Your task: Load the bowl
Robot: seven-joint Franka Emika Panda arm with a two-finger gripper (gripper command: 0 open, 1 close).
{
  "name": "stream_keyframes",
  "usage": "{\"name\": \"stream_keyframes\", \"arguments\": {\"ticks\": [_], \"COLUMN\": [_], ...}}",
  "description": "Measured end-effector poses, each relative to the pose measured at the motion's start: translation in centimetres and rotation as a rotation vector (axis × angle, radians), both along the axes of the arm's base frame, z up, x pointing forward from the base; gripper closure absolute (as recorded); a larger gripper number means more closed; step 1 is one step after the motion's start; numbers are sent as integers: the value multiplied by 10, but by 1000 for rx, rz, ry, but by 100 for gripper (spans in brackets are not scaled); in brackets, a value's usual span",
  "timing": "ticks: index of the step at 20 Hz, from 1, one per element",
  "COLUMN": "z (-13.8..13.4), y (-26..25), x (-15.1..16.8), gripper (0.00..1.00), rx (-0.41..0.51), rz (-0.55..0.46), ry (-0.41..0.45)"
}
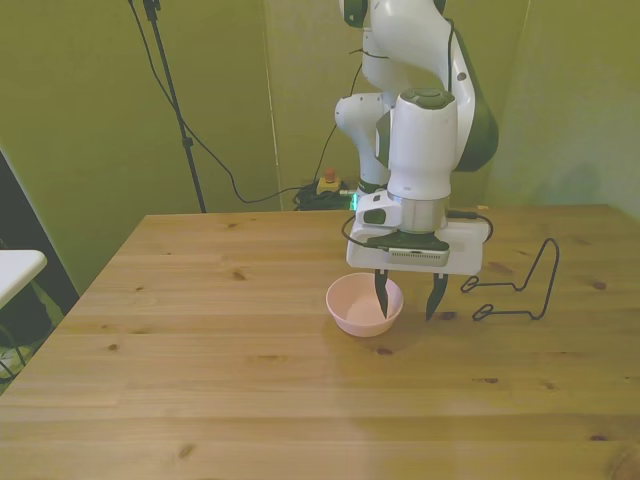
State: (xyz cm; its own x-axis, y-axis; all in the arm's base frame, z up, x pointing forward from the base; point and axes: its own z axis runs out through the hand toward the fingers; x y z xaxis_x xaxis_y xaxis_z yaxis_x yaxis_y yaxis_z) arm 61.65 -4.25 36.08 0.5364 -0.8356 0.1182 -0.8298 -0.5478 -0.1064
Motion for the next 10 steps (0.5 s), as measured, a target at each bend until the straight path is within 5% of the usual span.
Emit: {"name": "stream_keyframes", "arguments": {"ticks": [10], "z": [0], "y": [-9], "x": [-1], "gripper": [100], "rx": [14], "rz": [2], "ry": [3]}}
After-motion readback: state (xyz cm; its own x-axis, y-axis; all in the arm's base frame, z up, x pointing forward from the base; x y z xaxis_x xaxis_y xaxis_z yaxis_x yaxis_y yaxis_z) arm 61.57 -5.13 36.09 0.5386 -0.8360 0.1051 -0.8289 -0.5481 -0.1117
